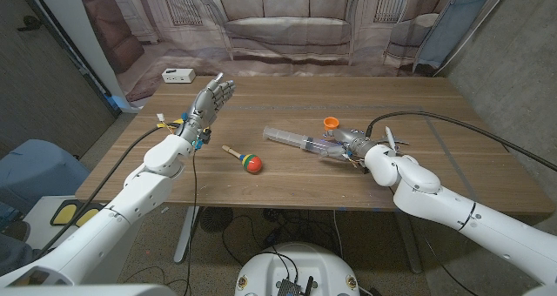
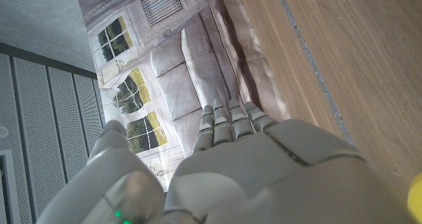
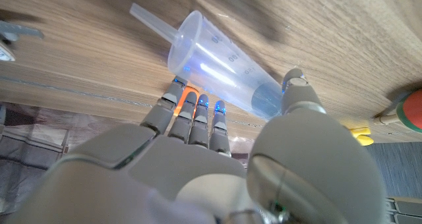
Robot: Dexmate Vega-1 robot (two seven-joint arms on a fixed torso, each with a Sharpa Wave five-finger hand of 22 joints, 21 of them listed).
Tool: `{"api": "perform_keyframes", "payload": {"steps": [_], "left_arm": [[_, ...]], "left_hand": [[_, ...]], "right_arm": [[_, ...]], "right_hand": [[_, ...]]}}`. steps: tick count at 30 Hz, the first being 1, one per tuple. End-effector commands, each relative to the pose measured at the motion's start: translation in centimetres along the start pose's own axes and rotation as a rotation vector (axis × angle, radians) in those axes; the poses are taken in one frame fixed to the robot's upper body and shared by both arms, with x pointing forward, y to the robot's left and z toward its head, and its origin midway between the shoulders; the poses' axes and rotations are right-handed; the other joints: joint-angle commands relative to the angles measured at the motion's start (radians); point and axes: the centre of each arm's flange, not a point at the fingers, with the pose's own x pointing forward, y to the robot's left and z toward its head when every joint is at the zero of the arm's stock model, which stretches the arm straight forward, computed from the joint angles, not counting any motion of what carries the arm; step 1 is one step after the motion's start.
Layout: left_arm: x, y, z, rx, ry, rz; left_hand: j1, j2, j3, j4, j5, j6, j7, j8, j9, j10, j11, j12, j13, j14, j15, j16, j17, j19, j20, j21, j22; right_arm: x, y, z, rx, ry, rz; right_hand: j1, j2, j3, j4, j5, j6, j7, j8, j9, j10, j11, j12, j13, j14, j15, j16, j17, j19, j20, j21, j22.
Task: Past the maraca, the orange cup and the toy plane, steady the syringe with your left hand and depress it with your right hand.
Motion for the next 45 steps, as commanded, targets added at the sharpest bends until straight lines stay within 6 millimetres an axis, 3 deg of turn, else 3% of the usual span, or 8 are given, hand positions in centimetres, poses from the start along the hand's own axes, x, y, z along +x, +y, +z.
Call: {"api": "perform_keyframes", "payload": {"steps": [1, 29, 45], "left_arm": [[-0.2, 0.1, -0.2, -0.004, 0.002, 0.005], [0.0, 0.1, -0.3, -0.010, 0.002, 0.002], [0.0, 0.3, -0.3, -0.007, 0.010, 0.004]], "left_hand": [[0.004, 0.011, 0.005, -0.004, -0.004, 0.010, -0.001, -0.002, 0.005, 0.006, -0.002, -0.005, 0.004, 0.010, 0.003, -0.001, 0.004, 0.001, 0.011, 0.000, 0.003], [0.004, 0.013, 0.004, -0.004, -0.004, 0.016, -0.003, -0.001, 0.005, 0.006, -0.007, -0.009, 0.004, 0.011, 0.003, -0.002, 0.005, 0.003, 0.016, 0.000, 0.003], [0.005, 0.014, 0.004, -0.005, -0.004, 0.016, -0.004, -0.002, 0.005, 0.006, -0.003, -0.010, 0.004, 0.012, 0.004, -0.003, 0.005, 0.003, 0.016, -0.001, 0.003]], "right_arm": [[-0.2, 0.5, 0.3, -0.014, 0.025, -0.039], [0.2, 1.9, 1.1, -0.140, 0.034, -0.078], [0.9, 2.8, 0.0, -0.104, 0.034, -0.060]], "right_hand": [[0.021, -0.002, 0.006, -0.001, 0.011, 0.015, -0.001, 0.011, 0.004, 0.018, -0.004, 0.007, 0.005, 0.018, -0.003, 0.009, 0.001, 0.024, 0.001, 0.011, 0.002], [0.071, -0.001, 0.012, 0.004, 0.016, 0.067, -0.010, 0.020, 0.005, 0.074, -0.020, 0.017, 0.005, 0.080, -0.026, 0.025, 0.005, 0.104, -0.027, 0.022, 0.002], [0.128, 0.012, 0.029, -0.003, 0.021, 0.092, -0.013, 0.021, 0.005, 0.095, -0.020, 0.017, 0.005, 0.095, -0.035, 0.025, 0.006, 0.146, -0.051, 0.025, 0.002]]}}
